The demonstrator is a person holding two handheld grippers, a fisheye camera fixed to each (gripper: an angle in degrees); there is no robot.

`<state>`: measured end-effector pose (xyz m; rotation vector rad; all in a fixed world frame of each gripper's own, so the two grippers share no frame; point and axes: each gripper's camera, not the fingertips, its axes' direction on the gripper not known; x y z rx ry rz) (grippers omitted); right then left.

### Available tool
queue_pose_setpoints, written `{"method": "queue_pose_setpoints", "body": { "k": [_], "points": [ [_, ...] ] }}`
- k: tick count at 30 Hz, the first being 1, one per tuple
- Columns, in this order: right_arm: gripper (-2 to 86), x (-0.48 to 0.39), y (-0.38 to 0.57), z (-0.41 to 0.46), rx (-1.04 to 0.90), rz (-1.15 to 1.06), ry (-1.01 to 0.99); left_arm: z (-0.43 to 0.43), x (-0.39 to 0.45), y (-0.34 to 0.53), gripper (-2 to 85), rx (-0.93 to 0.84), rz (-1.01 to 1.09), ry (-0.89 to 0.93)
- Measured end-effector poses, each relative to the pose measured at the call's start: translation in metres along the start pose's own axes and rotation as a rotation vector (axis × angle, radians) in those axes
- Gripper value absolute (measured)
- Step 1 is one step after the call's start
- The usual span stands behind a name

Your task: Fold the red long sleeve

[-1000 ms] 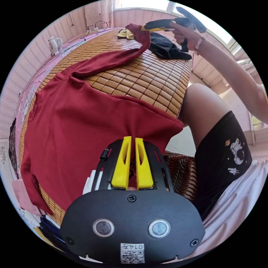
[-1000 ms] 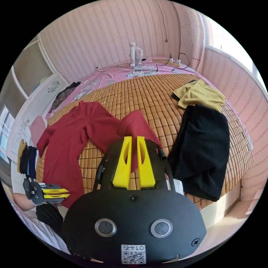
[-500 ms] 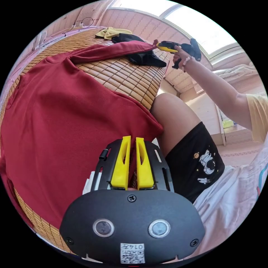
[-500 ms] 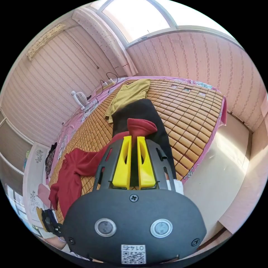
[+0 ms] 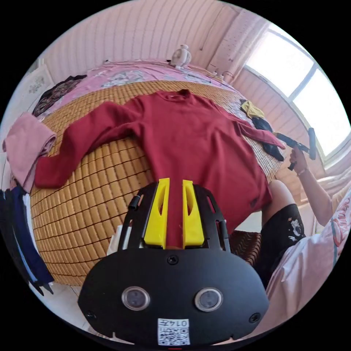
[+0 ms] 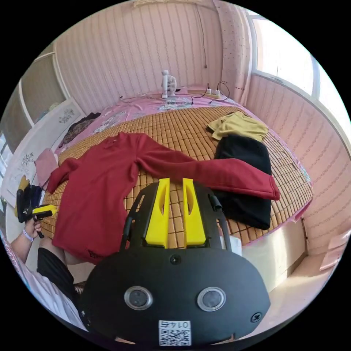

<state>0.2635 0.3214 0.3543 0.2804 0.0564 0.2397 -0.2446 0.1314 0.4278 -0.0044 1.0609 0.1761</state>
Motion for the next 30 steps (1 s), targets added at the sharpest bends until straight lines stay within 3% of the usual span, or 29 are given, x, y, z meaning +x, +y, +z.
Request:
{"method": "queue_pose_setpoints", "body": {
  "k": [7, 11, 15, 17, 19, 21, 27, 30],
  "points": [
    [6.5, -0.216, -0.097, 0.088, -0.153, -0.483, -0.396, -0.061, -0.184, 0.016, 8.3, 0.224, -0.55, -0.114],
    [8.2, -0.355, -0.134, 0.13, -0.235, -0.768, -0.458, -0.065, -0.24, 0.002, 8.2, 0.266, -0.673, -0.131],
    [10.2, -0.45, -0.162, 0.165, -0.295, -0.918, -0.42, -0.052, -0.265, -0.031, 9.8, 0.214, -0.703, -0.319],
    [10.4, -0.475, -0.176, 0.178, -0.307, -0.927, -0.387, -0.032, -0.276, -0.044, 9.9, 0.053, -0.704, -0.303],
    [10.5, -0.49, -0.188, 0.191, -0.302, -0.907, -0.34, -0.038, -0.262, -0.044, 8.5, 0.055, -0.602, -0.382],
    [10.3, -0.501, -0.2, 0.214, -0.347, -0.864, -0.242, -0.051, -0.256, -0.034, 4.4, 0.04, -0.574, -0.343],
    [9.3, -0.498, -0.226, 0.207, -0.405, -0.789, -0.361, -0.168, -0.212, 0.052, 4.9, 0.41, -0.619, -0.345],
    [9.3, -0.489, -0.222, 0.179, -0.417, -0.827, -0.413, -0.178, -0.211, 0.074, 6.4, 0.471, -0.636, -0.317]
  ]
}}
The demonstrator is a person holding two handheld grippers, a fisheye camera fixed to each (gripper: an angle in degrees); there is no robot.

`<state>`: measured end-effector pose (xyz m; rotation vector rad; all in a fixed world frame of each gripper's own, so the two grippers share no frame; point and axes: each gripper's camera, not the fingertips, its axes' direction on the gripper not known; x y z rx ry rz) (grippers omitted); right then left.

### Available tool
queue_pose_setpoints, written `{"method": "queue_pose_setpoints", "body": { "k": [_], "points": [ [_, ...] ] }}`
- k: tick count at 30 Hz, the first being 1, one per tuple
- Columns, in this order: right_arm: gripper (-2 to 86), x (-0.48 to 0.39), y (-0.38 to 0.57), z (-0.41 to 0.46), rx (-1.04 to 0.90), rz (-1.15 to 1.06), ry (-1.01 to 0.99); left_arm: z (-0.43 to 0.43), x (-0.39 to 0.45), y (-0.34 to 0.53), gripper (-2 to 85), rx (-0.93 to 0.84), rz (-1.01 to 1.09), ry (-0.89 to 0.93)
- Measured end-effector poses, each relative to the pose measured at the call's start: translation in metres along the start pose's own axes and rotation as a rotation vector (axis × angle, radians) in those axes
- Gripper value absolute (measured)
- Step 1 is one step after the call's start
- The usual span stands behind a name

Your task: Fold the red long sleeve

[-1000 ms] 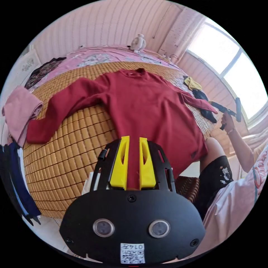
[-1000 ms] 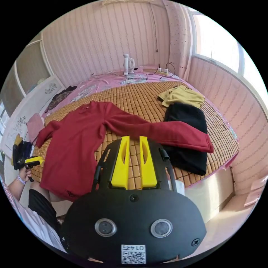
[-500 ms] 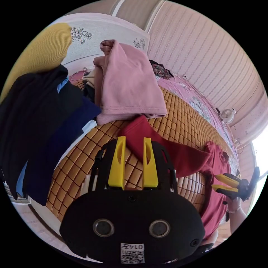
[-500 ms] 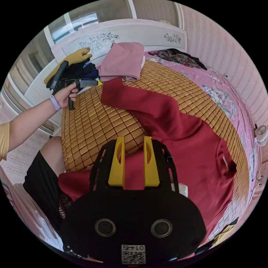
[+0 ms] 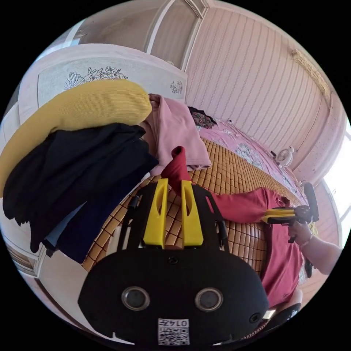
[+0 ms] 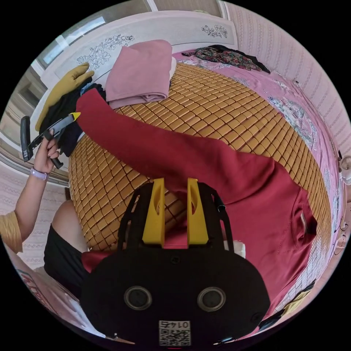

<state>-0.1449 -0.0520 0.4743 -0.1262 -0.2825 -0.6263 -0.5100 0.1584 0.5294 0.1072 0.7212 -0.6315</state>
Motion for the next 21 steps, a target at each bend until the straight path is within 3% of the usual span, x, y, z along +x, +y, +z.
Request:
{"method": "queue_pose_setpoints", "body": {
  "k": [4, 8, 16, 19, 21],
  "points": [
    [9.4, -0.009, 0.049, -0.038, 0.034, -0.015, -0.027, -0.003, -0.02, 0.014, 6.8, -0.04, -0.126, 0.025],
    [9.3, 0.001, 0.145, -0.076, 0.034, 0.118, 0.029, -0.027, 0.003, 0.023, 6.4, -0.049, -0.054, 0.079],
    [9.5, 0.052, 0.315, -0.115, -0.058, 0.6, 0.252, -0.02, 0.17, 0.079, 6.4, -0.344, 0.356, 0.428],
    [9.2, 0.07, 0.335, -0.114, -0.046, 0.708, 0.319, -0.01, 0.247, 0.116, 6.4, -0.431, 0.537, 0.44],
    [9.7, 0.083, 0.337, -0.105, -0.03, 0.753, 0.239, -0.003, 0.284, 0.136, 6.3, -0.457, 0.639, 0.376]
  ]
}}
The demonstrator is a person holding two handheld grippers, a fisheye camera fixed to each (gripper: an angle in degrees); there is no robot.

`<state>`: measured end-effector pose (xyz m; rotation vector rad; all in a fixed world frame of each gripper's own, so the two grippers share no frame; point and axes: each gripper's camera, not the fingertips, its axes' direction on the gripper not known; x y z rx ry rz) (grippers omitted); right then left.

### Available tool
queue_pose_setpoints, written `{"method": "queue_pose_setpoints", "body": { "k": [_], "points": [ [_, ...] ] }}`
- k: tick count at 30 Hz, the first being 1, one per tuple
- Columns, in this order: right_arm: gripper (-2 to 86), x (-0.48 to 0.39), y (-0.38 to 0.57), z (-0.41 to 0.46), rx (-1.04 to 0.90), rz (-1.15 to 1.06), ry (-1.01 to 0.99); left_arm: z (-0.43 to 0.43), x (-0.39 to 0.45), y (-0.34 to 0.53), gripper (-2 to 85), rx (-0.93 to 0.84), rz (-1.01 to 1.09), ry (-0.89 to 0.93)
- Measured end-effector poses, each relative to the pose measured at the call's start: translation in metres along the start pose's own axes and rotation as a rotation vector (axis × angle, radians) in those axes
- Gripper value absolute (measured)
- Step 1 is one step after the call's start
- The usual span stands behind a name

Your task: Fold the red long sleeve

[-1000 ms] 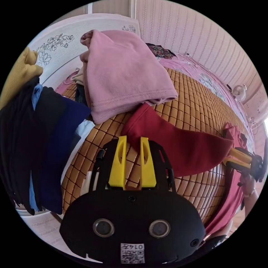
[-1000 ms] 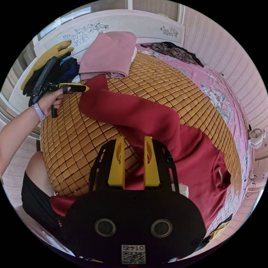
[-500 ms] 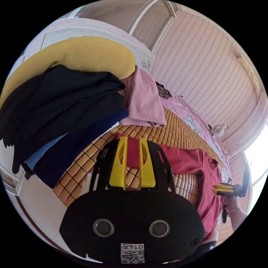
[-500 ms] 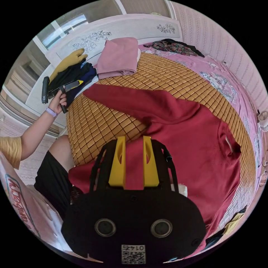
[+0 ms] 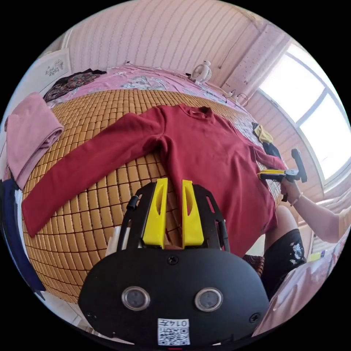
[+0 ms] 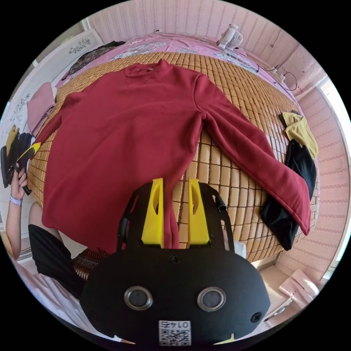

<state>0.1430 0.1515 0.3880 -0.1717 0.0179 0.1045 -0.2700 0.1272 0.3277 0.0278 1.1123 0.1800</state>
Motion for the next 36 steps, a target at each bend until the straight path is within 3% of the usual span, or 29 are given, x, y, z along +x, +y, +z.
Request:
{"method": "queue_pose_setpoints", "body": {
  "k": [3, 5, 10, 19, 27, 32, 36],
  "points": [
    [9.3, 0.011, -0.007, 0.0, 0.048, 0.062, -0.065, 0.031, 0.026, -0.01, 4.9, -0.102, 0.056, -0.17],
    [9.2, 0.016, -0.014, -0.001, 0.059, 0.068, -0.084, 0.03, 0.027, -0.013, 4.7, -0.097, 0.069, -0.191],
    [8.1, 0.033, -0.025, -0.005, 0.002, 0.057, -0.136, 0.025, 0.003, -0.023, 4.5, -0.086, -0.046, -0.142],
    [6.0, 0.031, 0.018, -0.046, 0.04, -0.015, -0.17, -0.021, 0.001, 0.011, 5.7, -0.061, -0.069, -0.011],
    [7.4, 0.031, 0.11, -0.04, -0.239, 0.057, -0.204, -0.063, 0.007, 0.084, 8.0, -0.184, -0.112, 0.021],
    [1.0, 0.035, 0.114, -0.052, -0.238, 0.04, -0.196, -0.054, 0.006, 0.084, 4.6, -0.268, -0.132, -0.001],
    [0.4, 0.071, 0.125, -0.103, -0.12, 0.133, -0.295, -0.06, 0.018, 0.073, -0.4, -0.322, 0.005, 0.056]
  ]
}}
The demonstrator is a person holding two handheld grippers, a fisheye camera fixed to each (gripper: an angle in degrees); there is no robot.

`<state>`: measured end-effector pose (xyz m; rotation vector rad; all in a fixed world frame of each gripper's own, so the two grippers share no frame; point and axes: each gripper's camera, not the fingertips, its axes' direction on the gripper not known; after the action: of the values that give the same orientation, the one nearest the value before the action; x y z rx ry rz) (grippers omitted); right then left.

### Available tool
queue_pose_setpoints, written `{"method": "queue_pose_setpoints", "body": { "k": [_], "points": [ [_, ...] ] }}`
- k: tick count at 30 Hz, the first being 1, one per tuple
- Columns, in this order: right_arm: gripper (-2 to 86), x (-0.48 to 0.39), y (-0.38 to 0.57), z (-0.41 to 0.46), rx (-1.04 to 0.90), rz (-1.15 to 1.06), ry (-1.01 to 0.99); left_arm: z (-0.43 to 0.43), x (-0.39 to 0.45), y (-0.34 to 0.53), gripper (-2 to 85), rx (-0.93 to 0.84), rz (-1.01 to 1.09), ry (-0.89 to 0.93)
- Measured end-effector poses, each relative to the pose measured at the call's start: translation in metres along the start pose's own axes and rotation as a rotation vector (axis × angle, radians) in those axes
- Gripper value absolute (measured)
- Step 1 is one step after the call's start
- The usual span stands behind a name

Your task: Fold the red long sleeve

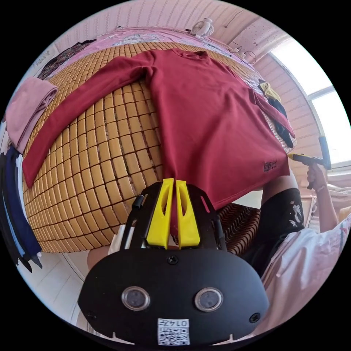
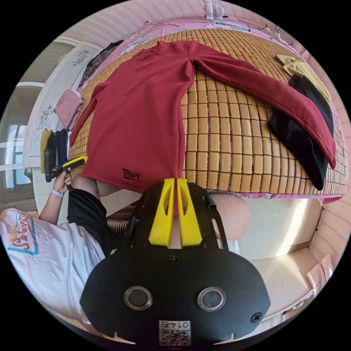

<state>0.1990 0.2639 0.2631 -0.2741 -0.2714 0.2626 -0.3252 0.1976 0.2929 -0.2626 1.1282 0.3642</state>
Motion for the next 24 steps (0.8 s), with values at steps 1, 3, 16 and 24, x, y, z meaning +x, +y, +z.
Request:
{"method": "queue_pose_setpoints", "body": {
  "k": [1, 3, 16, 24],
  "points": [
    [0.6, 0.004, 0.002, -0.006, 0.015, 0.014, -0.006, 0.002, 0.002, 0.001, -0.5, -0.025, 0.023, 0.013],
    [1.2, 0.023, 0.004, -0.005, -0.04, 0.06, -0.047, 0.003, -0.002, 0.003, -0.2, -0.054, 0.022, 0.046],
    [3.1, -0.106, -0.051, -0.017, 0.138, -0.233, 0.218, -0.113, -0.182, 0.042, 6.1, 0.508, -0.53, -0.044],
    [9.5, -0.361, -0.151, 0.102, 0.18, -0.816, 0.148, -0.132, -0.28, 0.062, 10.2, 0.779, -0.881, -0.253]
  ]
}}
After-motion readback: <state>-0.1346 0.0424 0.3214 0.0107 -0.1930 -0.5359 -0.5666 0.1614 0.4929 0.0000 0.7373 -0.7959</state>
